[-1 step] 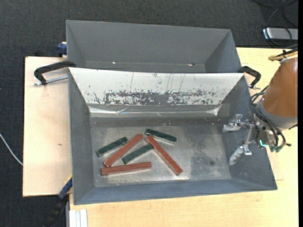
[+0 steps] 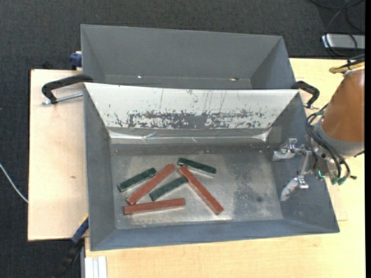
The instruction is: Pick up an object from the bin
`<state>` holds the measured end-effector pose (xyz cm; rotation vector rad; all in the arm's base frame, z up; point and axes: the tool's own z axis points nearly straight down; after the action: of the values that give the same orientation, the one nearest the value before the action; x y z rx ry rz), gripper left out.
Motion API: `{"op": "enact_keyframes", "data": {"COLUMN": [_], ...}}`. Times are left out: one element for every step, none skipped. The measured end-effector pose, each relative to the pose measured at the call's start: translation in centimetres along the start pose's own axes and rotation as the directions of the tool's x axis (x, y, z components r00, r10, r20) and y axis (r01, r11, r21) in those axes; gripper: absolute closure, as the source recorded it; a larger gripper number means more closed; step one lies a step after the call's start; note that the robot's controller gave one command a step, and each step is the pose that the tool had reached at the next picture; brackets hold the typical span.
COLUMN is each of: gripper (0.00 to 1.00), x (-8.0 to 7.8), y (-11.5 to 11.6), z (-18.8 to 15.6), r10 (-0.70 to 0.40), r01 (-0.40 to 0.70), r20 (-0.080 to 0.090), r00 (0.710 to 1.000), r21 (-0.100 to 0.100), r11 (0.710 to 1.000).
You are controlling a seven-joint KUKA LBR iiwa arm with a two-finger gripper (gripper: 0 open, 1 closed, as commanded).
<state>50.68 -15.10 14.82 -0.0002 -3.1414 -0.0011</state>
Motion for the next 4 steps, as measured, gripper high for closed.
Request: {"op": "enact_keyframes", "data": {"gripper": [0.00,0.00,1.00,0.00], "x": [1.2,-3.2,-0.6,-0.9], "y": [5.8,7.4,15.4,15.7], "z": [5.5,3.5,7.3,7.5], "r10": [0.056,0.189,-0.089,-0.089], "r01": [-0.056,-0.189,0.089,0.089], "r20": [0.005,-0.001,-0.009,0.013], "r00": [0.998,0.982,0.996,0.996], "r21": [0.000,-0.002,0.002,0.001], "r11": [0.998,0.982,0.996,0.996]}}
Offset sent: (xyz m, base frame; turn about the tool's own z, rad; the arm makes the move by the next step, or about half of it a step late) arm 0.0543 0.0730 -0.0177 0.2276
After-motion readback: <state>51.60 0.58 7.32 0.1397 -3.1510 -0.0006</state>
